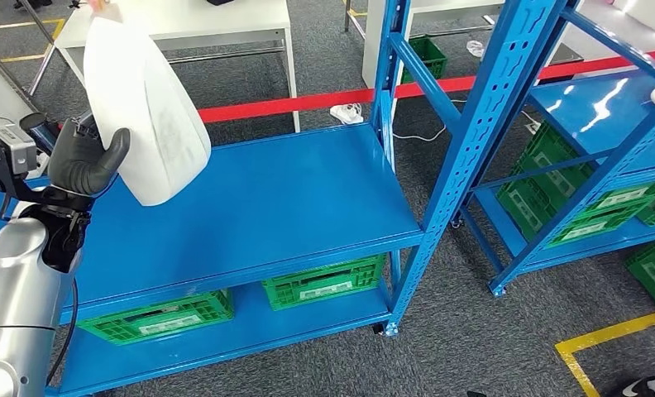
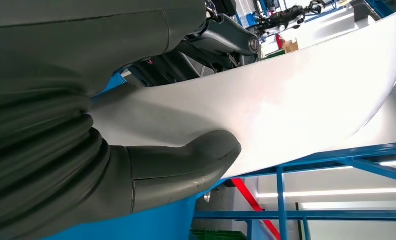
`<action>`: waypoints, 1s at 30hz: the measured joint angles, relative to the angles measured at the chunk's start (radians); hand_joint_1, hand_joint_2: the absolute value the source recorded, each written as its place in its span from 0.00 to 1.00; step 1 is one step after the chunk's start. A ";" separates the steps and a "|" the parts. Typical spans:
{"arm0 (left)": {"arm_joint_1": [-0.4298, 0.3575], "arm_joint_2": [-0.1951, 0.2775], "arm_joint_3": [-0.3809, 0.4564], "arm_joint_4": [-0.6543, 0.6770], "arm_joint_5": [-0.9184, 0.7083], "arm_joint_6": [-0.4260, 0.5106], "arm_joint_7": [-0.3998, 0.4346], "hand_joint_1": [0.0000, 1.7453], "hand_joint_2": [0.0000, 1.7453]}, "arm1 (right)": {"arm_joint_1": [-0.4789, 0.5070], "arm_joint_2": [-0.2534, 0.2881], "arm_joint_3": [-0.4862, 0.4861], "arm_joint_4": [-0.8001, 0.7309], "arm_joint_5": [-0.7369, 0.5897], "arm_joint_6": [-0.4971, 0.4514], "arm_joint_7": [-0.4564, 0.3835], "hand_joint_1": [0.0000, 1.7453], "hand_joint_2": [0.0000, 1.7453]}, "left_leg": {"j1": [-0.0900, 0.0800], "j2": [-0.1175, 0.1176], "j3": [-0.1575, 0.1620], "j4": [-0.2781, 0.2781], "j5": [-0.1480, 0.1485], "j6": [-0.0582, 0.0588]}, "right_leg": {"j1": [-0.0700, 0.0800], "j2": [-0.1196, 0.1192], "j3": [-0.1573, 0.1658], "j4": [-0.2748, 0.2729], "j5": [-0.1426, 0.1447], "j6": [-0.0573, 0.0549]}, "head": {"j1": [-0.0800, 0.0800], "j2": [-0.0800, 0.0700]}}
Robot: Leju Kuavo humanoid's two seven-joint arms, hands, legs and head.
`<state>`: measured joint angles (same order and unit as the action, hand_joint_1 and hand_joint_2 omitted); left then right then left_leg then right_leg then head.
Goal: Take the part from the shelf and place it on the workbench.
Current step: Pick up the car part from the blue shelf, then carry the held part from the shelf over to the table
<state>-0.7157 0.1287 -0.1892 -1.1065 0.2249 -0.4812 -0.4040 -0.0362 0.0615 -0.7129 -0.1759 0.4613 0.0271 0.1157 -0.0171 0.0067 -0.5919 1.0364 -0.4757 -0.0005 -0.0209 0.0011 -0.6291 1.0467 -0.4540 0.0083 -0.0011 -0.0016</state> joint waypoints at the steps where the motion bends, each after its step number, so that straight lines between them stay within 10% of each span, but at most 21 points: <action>1: 0.000 0.000 0.000 -0.001 0.002 0.000 0.000 1.00 1.00 | 0.000 0.000 0.000 0.000 0.001 0.000 0.000 0.00 1.00 | -0.001 0.000 -0.001 0.001 0.000 0.003 | -0.001 0.000 0.000 -0.001 0.001 0.002 | 0.000 0.000; 5: 0.000 0.000 0.000 -0.008 0.008 -0.004 0.001 1.00 1.00 | 0.000 0.001 -0.001 0.000 0.006 0.001 0.000 0.00 1.00 | 0.004 0.003 -0.002 -0.010 0.019 0.020 | -0.002 0.000 -0.005 0.008 -0.008 0.015 | 0.001 0.000; 10: 0.006 -0.001 -0.002 -0.009 0.027 -0.022 0.006 1.00 1.00 | 0.001 0.001 -0.003 0.000 0.009 0.002 -0.001 0.00 1.00 | 0.009 0.008 -0.028 -0.015 0.041 0.032 | 0.001 0.002 -0.091 0.257 -0.165 0.021 | 0.004 0.000; 12: 0.012 -0.001 -0.002 -0.009 0.029 -0.023 0.007 1.00 1.00 | 0.000 0.001 -0.005 0.000 0.009 0.002 -0.001 0.00 1.00 | 0.010 0.008 -0.043 -0.008 0.047 0.028 | 0.000 0.001 -0.060 0.237 -0.146 0.021 | 0.005 0.000; 16: 0.016 0.001 -0.002 -0.012 0.035 -0.023 0.007 1.00 1.00 | -0.004 0.001 -0.007 0.000 0.011 0.003 0.000 0.00 1.00 | 0.011 0.007 -0.067 0.011 0.060 0.008 | 0.006 0.001 0.071 0.023 -0.083 0.004 | 0.003 0.000; 20: 0.019 0.003 -0.002 -0.014 0.039 -0.023 0.009 1.00 1.00 | -0.005 0.003 -0.011 0.000 0.012 0.003 0.001 0.00 1.00 | 0.012 0.003 -0.079 0.013 0.066 -0.022 | 0.006 0.002 0.053 0.008 -0.057 -0.029 | 0.002 0.000; 25: 0.023 0.006 -0.002 -0.014 0.041 -0.023 0.010 1.00 1.00 | -0.005 0.004 -0.015 0.000 0.014 0.003 0.001 0.00 1.00 | 0.022 -0.002 -0.138 0.240 -0.119 -0.052 | 0.002 0.000 -0.007 0.004 -0.004 -0.044 | -0.001 0.000; 27: 0.028 0.006 -0.002 -0.014 0.041 -0.023 0.011 1.00 1.00 | -0.004 0.004 -0.016 0.000 0.014 0.003 0.001 0.00 1.00 | 0.025 -0.002 -0.108 0.263 -0.101 -0.055 | 0.001 0.000 -0.036 0.005 0.018 -0.040 | -0.001 0.000; 30: 0.028 0.005 -0.002 -0.017 0.042 -0.023 0.011 1.00 1.00 | -0.005 0.005 -0.016 0.000 0.015 0.003 0.001 0.00 1.00 | 0.027 -0.006 0.036 0.091 -0.062 -0.054 | -0.003 0.001 -0.067 0.008 0.048 -0.025 | -0.001 0.000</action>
<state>-0.6872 0.1340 -0.1915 -1.1234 0.2665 -0.5045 -0.3929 -0.0412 0.0665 -0.7286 -0.1761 0.4762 0.0298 0.1163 0.0099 0.0009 -0.5560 1.1272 -0.5374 -0.0544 -0.0240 0.0020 -0.6965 1.0544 -0.4058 -0.0167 -0.0023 -0.0016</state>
